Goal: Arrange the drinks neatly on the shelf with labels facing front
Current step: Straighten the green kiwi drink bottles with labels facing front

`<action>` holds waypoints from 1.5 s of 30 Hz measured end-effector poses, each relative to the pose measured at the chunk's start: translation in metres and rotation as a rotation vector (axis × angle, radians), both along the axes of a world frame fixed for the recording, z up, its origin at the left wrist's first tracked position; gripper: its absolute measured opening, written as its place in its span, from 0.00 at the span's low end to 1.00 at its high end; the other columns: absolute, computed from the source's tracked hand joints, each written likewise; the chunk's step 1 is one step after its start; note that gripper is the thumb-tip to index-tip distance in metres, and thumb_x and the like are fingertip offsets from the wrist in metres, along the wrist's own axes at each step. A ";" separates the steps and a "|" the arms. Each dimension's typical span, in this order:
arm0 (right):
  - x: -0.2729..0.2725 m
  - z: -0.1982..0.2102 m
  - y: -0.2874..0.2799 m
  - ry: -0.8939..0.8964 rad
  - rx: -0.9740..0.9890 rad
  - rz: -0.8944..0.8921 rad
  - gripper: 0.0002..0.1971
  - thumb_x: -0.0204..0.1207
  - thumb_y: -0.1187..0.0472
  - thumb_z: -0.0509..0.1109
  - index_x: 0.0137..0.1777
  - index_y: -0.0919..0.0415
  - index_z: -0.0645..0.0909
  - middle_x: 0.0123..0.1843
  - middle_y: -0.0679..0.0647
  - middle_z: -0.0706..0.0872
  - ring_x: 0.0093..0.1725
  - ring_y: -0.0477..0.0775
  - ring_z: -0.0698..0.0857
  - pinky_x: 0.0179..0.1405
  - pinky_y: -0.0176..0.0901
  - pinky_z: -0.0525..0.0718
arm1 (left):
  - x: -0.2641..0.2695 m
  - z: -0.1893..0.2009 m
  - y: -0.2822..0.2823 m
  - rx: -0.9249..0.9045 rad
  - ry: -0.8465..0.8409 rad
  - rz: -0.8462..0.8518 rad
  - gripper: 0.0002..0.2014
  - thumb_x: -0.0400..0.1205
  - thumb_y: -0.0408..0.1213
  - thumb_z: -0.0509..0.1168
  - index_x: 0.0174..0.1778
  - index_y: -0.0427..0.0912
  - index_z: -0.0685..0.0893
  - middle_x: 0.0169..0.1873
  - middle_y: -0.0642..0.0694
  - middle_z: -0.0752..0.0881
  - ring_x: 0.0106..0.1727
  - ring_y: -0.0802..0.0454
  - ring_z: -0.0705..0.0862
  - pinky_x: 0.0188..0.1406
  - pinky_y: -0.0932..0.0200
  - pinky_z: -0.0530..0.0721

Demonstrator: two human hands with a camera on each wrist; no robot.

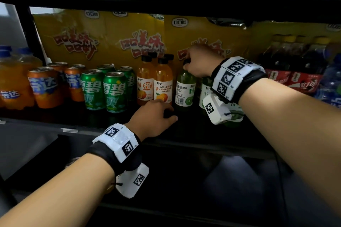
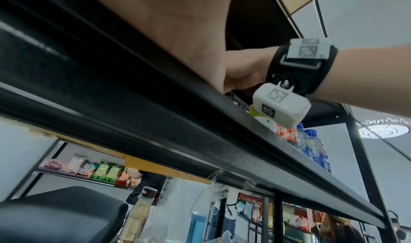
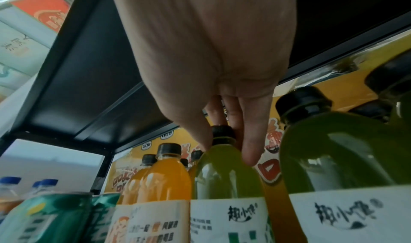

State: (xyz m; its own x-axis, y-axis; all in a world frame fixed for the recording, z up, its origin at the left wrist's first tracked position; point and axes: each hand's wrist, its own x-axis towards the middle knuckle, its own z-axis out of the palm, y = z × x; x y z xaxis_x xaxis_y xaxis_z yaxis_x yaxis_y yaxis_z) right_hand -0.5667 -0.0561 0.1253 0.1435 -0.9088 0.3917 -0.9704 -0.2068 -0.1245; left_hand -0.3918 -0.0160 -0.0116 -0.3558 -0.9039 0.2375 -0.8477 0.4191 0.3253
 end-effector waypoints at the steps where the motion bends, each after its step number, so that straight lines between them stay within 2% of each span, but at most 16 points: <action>1: 0.002 -0.001 -0.004 0.015 0.000 -0.008 0.11 0.84 0.63 0.70 0.60 0.70 0.86 0.55 0.66 0.89 0.52 0.65 0.88 0.51 0.55 0.89 | 0.001 -0.002 0.000 -0.010 0.039 -0.001 0.24 0.84 0.59 0.67 0.72 0.52 0.84 0.71 0.46 0.81 0.72 0.44 0.79 0.71 0.43 0.81; 4: 0.006 -0.001 -0.013 0.067 -0.014 -0.043 0.05 0.85 0.64 0.69 0.50 0.66 0.83 0.47 0.61 0.86 0.38 0.56 0.82 0.32 0.44 0.80 | 0.003 -0.006 -0.001 -0.012 0.078 0.010 0.23 0.84 0.59 0.68 0.72 0.53 0.84 0.72 0.46 0.81 0.74 0.44 0.79 0.73 0.42 0.80; 5: 0.007 -0.002 -0.016 0.076 -0.024 -0.051 0.04 0.85 0.64 0.69 0.50 0.65 0.82 0.45 0.58 0.84 0.36 0.55 0.79 0.31 0.43 0.77 | 0.003 -0.006 -0.001 -0.010 0.077 0.012 0.23 0.83 0.59 0.68 0.72 0.54 0.85 0.73 0.46 0.81 0.74 0.44 0.79 0.73 0.42 0.80; 9: 0.007 -0.005 -0.028 0.053 -0.059 -0.047 0.05 0.86 0.64 0.68 0.57 0.65 0.79 0.49 0.59 0.80 0.46 0.60 0.79 0.43 0.48 0.76 | 0.002 -0.005 -0.005 -0.010 0.029 0.003 0.23 0.83 0.60 0.67 0.70 0.53 0.86 0.72 0.47 0.83 0.73 0.46 0.79 0.70 0.44 0.82; 14: 0.008 -0.010 -0.034 0.028 -0.096 -0.034 0.11 0.88 0.63 0.66 0.64 0.68 0.80 0.65 0.66 0.84 0.60 0.66 0.84 0.47 0.48 0.73 | -0.001 -0.006 -0.006 -0.049 -0.048 0.023 0.23 0.83 0.63 0.65 0.68 0.56 0.87 0.67 0.47 0.84 0.67 0.44 0.82 0.62 0.45 0.86; 17: 0.008 -0.008 -0.030 -0.038 -0.065 -0.019 0.08 0.85 0.59 0.69 0.56 0.65 0.79 0.55 0.62 0.85 0.54 0.64 0.86 0.41 0.47 0.76 | -0.001 -0.007 -0.007 -0.072 -0.060 0.023 0.23 0.83 0.63 0.64 0.68 0.57 0.87 0.67 0.47 0.84 0.68 0.44 0.81 0.62 0.47 0.85; 19: 0.006 -0.007 -0.022 -0.055 -0.056 0.026 0.13 0.84 0.56 0.70 0.55 0.68 0.82 0.49 0.60 0.86 0.53 0.64 0.87 0.42 0.48 0.83 | -0.001 -0.008 -0.007 -0.078 -0.064 0.029 0.23 0.83 0.63 0.64 0.68 0.56 0.87 0.68 0.46 0.83 0.69 0.43 0.81 0.63 0.46 0.85; 21: 0.000 -0.006 -0.010 -0.081 -0.091 0.077 0.17 0.84 0.51 0.71 0.62 0.66 0.84 0.55 0.59 0.89 0.55 0.62 0.88 0.52 0.52 0.87 | -0.001 -0.008 -0.005 -0.081 -0.074 0.026 0.23 0.84 0.63 0.63 0.69 0.56 0.87 0.68 0.46 0.83 0.69 0.43 0.80 0.63 0.45 0.84; 24: -0.017 -0.005 0.007 -0.122 -0.203 0.078 0.17 0.83 0.48 0.71 0.61 0.61 0.86 0.55 0.57 0.90 0.55 0.60 0.87 0.54 0.52 0.87 | 0.000 -0.008 -0.003 -0.090 -0.049 0.011 0.22 0.84 0.61 0.64 0.69 0.55 0.87 0.67 0.45 0.85 0.67 0.43 0.82 0.63 0.46 0.85; 27: -0.033 -0.003 0.017 -0.084 -0.246 0.008 0.18 0.81 0.47 0.71 0.59 0.61 0.88 0.58 0.60 0.90 0.59 0.64 0.86 0.58 0.55 0.87 | 0.000 -0.008 0.001 -0.114 -0.021 0.004 0.20 0.85 0.59 0.64 0.67 0.54 0.88 0.64 0.46 0.88 0.65 0.44 0.85 0.60 0.44 0.87; 32: -0.039 -0.002 0.021 0.060 -0.032 -0.065 0.15 0.82 0.60 0.72 0.67 0.62 0.84 0.57 0.59 0.87 0.52 0.61 0.84 0.48 0.48 0.84 | -0.001 -0.004 0.008 -0.117 -0.027 0.021 0.20 0.86 0.58 0.64 0.68 0.54 0.87 0.62 0.46 0.89 0.64 0.43 0.86 0.59 0.43 0.87; 36: -0.041 0.001 0.032 0.022 -0.057 -0.022 0.18 0.80 0.71 0.72 0.68 0.57 0.86 0.73 0.60 0.84 0.69 0.63 0.83 0.57 0.46 0.82 | -0.003 0.001 0.012 -0.132 -0.021 0.021 0.20 0.85 0.57 0.66 0.70 0.54 0.86 0.63 0.47 0.88 0.64 0.44 0.86 0.58 0.45 0.88; 38: -0.042 0.002 0.041 -0.042 -0.082 0.033 0.18 0.79 0.71 0.75 0.66 0.55 0.88 0.73 0.57 0.84 0.70 0.61 0.83 0.58 0.44 0.81 | -0.009 0.001 0.014 -0.130 0.095 0.004 0.23 0.84 0.56 0.69 0.74 0.52 0.83 0.64 0.48 0.88 0.65 0.47 0.86 0.61 0.45 0.87; 42: -0.041 0.002 0.058 -0.183 -0.137 0.145 0.17 0.77 0.66 0.80 0.64 0.54 0.88 0.69 0.55 0.87 0.69 0.57 0.84 0.67 0.47 0.82 | -0.030 0.004 0.019 0.093 0.564 -0.126 0.39 0.79 0.58 0.75 0.84 0.48 0.72 0.71 0.48 0.84 0.69 0.53 0.84 0.72 0.48 0.83; 44: -0.038 0.003 0.065 -0.280 -0.167 0.193 0.11 0.77 0.64 0.81 0.57 0.52 0.88 0.61 0.53 0.89 0.64 0.55 0.86 0.65 0.48 0.84 | -0.039 0.007 0.024 0.193 0.717 -0.203 0.45 0.74 0.65 0.74 0.85 0.50 0.70 0.75 0.51 0.83 0.73 0.55 0.82 0.75 0.51 0.81; 45: -0.037 0.003 0.069 -0.323 -0.185 0.214 0.10 0.77 0.64 0.81 0.54 0.51 0.88 0.57 0.51 0.89 0.60 0.54 0.87 0.63 0.47 0.86 | -0.043 0.008 0.027 0.216 0.776 -0.246 0.43 0.74 0.66 0.72 0.83 0.52 0.72 0.73 0.56 0.84 0.72 0.59 0.83 0.72 0.56 0.81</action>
